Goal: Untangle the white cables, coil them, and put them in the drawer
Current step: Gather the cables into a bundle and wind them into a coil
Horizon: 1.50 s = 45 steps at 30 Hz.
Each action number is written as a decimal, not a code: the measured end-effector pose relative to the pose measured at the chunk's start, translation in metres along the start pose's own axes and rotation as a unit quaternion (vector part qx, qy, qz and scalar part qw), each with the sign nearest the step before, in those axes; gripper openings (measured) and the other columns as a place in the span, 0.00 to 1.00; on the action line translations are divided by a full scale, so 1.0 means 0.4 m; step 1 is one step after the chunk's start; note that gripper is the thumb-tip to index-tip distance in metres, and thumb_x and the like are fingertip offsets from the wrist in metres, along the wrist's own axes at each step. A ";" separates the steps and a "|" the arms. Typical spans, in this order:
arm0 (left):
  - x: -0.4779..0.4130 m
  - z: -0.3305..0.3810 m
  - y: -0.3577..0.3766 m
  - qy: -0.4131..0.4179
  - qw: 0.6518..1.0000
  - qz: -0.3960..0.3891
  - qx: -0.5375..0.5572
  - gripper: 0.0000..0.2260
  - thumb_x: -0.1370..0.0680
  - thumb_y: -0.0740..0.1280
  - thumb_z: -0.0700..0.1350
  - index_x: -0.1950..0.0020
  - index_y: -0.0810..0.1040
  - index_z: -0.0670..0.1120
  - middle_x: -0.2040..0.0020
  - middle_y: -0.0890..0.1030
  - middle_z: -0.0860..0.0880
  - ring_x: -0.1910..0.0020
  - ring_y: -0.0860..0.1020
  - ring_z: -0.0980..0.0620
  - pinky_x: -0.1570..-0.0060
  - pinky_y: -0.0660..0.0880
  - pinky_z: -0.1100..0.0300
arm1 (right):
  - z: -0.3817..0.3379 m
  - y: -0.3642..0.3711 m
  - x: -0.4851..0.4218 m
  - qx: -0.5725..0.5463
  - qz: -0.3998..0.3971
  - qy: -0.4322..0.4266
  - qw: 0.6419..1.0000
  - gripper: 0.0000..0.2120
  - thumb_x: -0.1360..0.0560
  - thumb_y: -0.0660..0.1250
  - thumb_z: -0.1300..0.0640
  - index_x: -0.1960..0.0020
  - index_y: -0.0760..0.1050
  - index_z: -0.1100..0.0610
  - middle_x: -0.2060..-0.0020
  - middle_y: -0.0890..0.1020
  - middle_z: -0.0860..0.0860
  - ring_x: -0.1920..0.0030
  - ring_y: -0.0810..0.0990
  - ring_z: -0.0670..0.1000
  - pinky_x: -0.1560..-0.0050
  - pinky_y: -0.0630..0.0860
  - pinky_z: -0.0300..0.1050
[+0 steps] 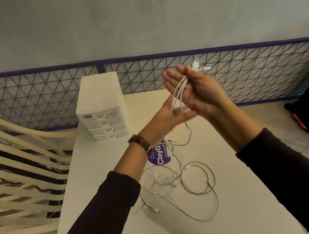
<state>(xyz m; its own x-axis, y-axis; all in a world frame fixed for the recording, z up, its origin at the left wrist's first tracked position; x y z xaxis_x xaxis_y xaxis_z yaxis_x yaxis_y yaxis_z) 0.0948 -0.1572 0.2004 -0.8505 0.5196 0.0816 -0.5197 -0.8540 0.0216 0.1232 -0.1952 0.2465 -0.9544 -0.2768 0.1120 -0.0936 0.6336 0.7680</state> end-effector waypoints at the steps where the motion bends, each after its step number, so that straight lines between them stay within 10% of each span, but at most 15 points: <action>1: 0.003 -0.005 0.012 -0.016 1.000 -0.011 0.000 0.23 0.24 0.66 0.44 0.30 0.65 0.44 0.54 0.85 0.48 0.55 0.82 0.54 0.47 0.76 0.63 | -0.018 0.004 -0.015 -0.008 0.005 -0.006 1.000 0.17 0.17 0.47 0.55 0.53 0.71 0.61 0.68 0.83 0.56 0.65 0.84 0.52 0.61 0.81 0.44; 5: 0.023 -0.044 -0.064 -0.026 0.999 0.043 0.009 0.09 0.22 0.63 0.43 0.60 0.79 0.44 0.81 0.66 0.54 0.80 0.68 0.58 0.65 0.74 0.61 | -0.156 -0.063 -0.070 0.022 0.073 -0.075 0.994 0.15 0.17 0.48 0.57 0.54 0.71 0.58 0.76 0.74 0.50 0.81 0.65 0.43 0.77 0.63 0.34; 10: 0.139 -0.213 -0.378 -0.082 0.963 0.234 0.103 0.08 0.33 0.72 0.47 0.62 0.76 0.47 0.74 0.73 0.55 0.73 0.70 0.57 0.62 0.65 0.60 | -0.340 -0.227 -0.013 0.111 0.165 -0.111 0.974 0.12 0.18 0.51 0.56 0.51 0.73 0.56 0.76 0.71 0.46 0.79 0.61 0.42 0.78 0.58 0.32; 20: 0.225 -0.392 -0.499 -0.118 0.831 0.418 0.347 0.18 0.23 0.62 0.58 0.70 0.65 0.50 0.77 0.69 0.55 0.65 0.72 0.56 0.54 0.68 0.56 | -0.359 -0.494 0.117 0.193 0.279 -0.107 0.935 0.12 0.19 0.51 0.54 0.48 0.73 0.54 0.74 0.71 0.44 0.75 0.62 0.42 0.74 0.59 0.33; 27: 0.150 -0.227 -0.417 -0.089 0.819 0.323 0.465 0.25 0.34 0.63 0.70 0.70 0.69 0.47 0.69 0.74 0.51 0.59 0.78 0.50 0.45 0.69 0.51 | -0.315 -0.578 0.143 0.306 0.346 -0.056 0.885 0.15 0.18 0.48 0.55 0.50 0.73 0.55 0.75 0.72 0.45 0.78 0.63 0.42 0.77 0.61 0.33; 32: 0.117 -0.149 -0.442 -0.091 0.794 0.296 0.524 0.18 0.22 0.61 0.46 0.71 0.63 0.47 0.80 0.63 0.53 0.82 0.63 0.58 0.80 0.61 0.68 | -0.203 -0.702 0.150 0.393 0.417 0.022 0.819 0.17 0.19 0.48 0.59 0.41 0.73 0.61 0.70 0.70 0.52 0.79 0.63 0.44 0.80 0.59 0.35; 39: 0.075 -0.083 -0.298 -0.077 0.790 0.214 0.570 0.19 0.23 0.58 0.45 0.75 0.62 0.48 0.80 0.59 0.54 0.82 0.55 0.59 0.85 0.55 0.67 | 0.010 -0.622 0.093 0.535 0.252 0.055 0.805 0.16 0.18 0.50 0.56 0.46 0.75 0.61 0.72 0.74 0.55 0.78 0.65 0.47 0.80 0.60 0.36; 45: 0.035 -0.005 -0.217 -0.059 0.876 0.154 0.454 0.19 0.22 0.56 0.48 0.74 0.64 0.48 0.77 0.56 0.55 0.81 0.54 0.59 0.84 0.55 0.68 | 0.066 -0.490 0.061 0.497 0.183 0.024 0.848 0.16 0.17 0.51 0.55 0.47 0.75 0.60 0.72 0.74 0.55 0.78 0.64 0.48 0.78 0.62 0.37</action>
<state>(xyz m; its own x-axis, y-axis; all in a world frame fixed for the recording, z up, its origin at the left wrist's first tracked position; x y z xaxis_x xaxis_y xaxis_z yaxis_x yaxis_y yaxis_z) 0.1277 -0.0756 0.1978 -0.8966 0.3009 0.3249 0.0571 -0.6491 0.7586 0.1108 -0.3070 0.0822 -0.9607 0.0558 0.2719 -0.0092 0.9726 -0.2322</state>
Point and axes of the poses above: each hand's wrist, its own x-axis away from the middle knuckle, its own y-axis out of the palm, z = x × y, the point moved 10 cm from there along -x, towards the middle knuckle
